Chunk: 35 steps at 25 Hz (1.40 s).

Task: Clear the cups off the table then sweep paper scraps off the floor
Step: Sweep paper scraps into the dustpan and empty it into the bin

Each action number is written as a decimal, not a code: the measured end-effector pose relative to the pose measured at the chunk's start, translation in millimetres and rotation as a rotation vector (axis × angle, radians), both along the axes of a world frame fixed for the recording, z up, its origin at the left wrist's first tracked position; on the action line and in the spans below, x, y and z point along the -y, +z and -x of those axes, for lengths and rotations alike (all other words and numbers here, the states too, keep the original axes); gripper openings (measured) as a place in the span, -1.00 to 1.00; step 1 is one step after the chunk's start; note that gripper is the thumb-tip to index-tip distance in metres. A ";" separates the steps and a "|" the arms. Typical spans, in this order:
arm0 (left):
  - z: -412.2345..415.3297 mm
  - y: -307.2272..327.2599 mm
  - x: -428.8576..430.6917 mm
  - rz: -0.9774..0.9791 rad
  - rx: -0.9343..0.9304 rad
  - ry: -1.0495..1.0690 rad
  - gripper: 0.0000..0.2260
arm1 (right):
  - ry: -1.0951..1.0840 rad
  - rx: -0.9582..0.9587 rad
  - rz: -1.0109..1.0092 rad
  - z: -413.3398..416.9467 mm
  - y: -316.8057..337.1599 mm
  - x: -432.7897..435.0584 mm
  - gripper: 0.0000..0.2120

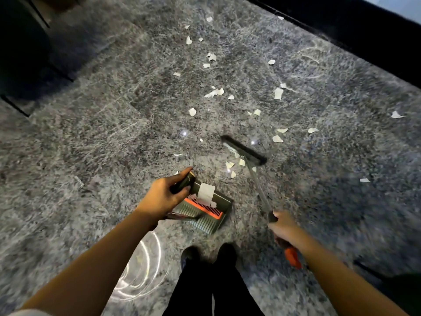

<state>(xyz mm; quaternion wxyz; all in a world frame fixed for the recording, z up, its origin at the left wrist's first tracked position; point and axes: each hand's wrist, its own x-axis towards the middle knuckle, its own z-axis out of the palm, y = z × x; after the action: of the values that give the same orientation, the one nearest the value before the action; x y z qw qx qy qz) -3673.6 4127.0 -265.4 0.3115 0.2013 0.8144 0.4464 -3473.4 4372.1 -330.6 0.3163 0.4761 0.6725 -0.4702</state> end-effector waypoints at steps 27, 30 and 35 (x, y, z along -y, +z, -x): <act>-15.9 47.1 167.4 0.092 -0.190 0.144 -0.52 | -0.027 -0.170 0.133 12.7 131.2 34.9 -0.59; -20.1 52.7 213.4 0.101 -0.208 0.168 -0.52 | 0.033 -0.155 0.047 85.5 115.0 38.8 -0.87; -10.2 39.0 244.5 0.117 -0.177 0.112 -0.62 | 0.225 -0.147 -0.154 186.8 76.1 70.6 -0.79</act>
<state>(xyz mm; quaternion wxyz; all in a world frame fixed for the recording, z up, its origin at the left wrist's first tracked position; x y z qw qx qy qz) -3663.4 3882.5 -226.4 0.2244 0.1757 0.8732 0.3954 -3660.2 4301.6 -254.5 0.2796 0.3848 0.7769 -0.4125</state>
